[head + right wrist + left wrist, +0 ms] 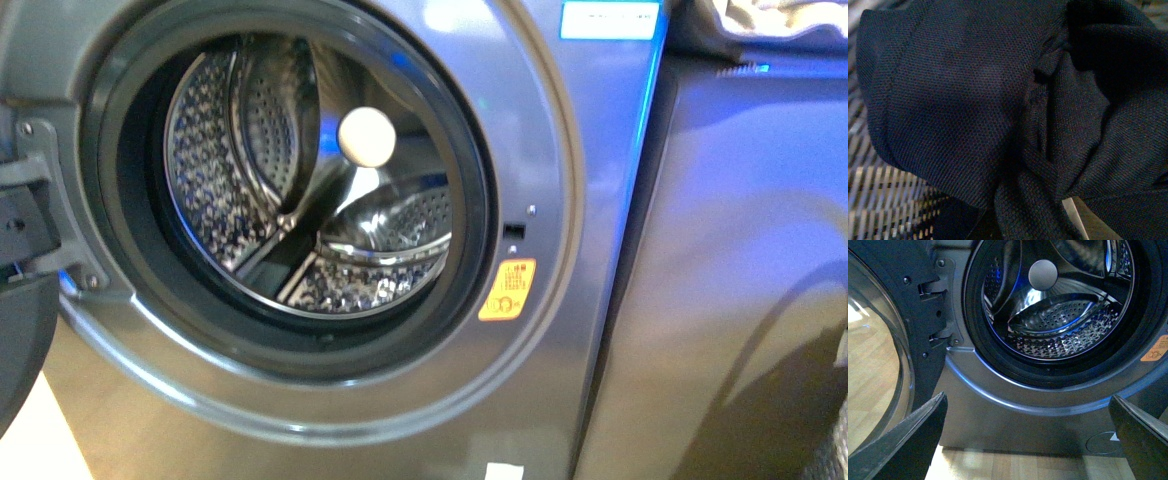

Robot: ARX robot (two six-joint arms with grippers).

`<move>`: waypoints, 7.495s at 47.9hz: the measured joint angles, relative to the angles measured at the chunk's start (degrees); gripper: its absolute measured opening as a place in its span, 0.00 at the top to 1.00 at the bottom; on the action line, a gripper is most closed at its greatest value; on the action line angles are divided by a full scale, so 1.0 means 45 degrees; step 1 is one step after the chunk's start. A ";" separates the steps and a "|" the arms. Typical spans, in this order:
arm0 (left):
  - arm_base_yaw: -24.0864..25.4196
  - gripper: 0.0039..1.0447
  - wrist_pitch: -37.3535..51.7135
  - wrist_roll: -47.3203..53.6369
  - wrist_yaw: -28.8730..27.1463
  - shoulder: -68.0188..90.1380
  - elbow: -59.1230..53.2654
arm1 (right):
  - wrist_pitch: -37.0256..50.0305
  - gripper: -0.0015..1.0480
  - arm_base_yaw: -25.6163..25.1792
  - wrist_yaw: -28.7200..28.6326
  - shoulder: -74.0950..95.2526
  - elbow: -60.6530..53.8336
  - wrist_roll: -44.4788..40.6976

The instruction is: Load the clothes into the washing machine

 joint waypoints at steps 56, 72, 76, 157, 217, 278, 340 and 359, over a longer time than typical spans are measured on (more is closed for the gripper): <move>0.0000 0.06 0.0000 0.0000 0.0000 0.0000 0.0000 | 0.1593 0.89 0.3191 -0.3458 -1.2123 0.5605 0.4027; 0.0000 0.06 0.0000 0.0000 0.0000 0.0000 0.0000 | 0.0155 0.89 0.7669 -0.4396 -1.1987 0.8170 0.5489; 0.0000 0.06 0.0000 0.0000 0.0000 0.0000 0.0000 | 0.1132 0.89 0.8009 -0.5168 -1.1808 0.8170 0.6664; 0.3007 0.06 0.5887 -0.2924 0.7514 0.5663 0.2788 | 0.1477 0.89 0.9500 -0.5323 -0.9384 0.8864 0.8242; -0.3667 0.06 0.9860 -0.3866 0.9729 1.6500 1.3542 | 0.1477 0.89 0.9500 -0.5319 -0.9384 0.8864 0.8247; -0.5770 0.06 1.2434 -0.5158 1.0584 2.0036 1.6398 | 0.1477 0.89 0.9496 -0.5309 -0.9384 0.8864 0.8247; -0.9175 0.06 0.9131 -0.2997 0.3376 2.2270 2.0332 | 0.1477 0.89 0.9432 -0.5115 -0.9389 0.8864 0.8233; -0.8621 0.42 0.9534 -0.2278 -0.0437 2.2134 1.9817 | 0.1477 0.76 0.9432 -0.5192 -0.9389 0.8864 0.8218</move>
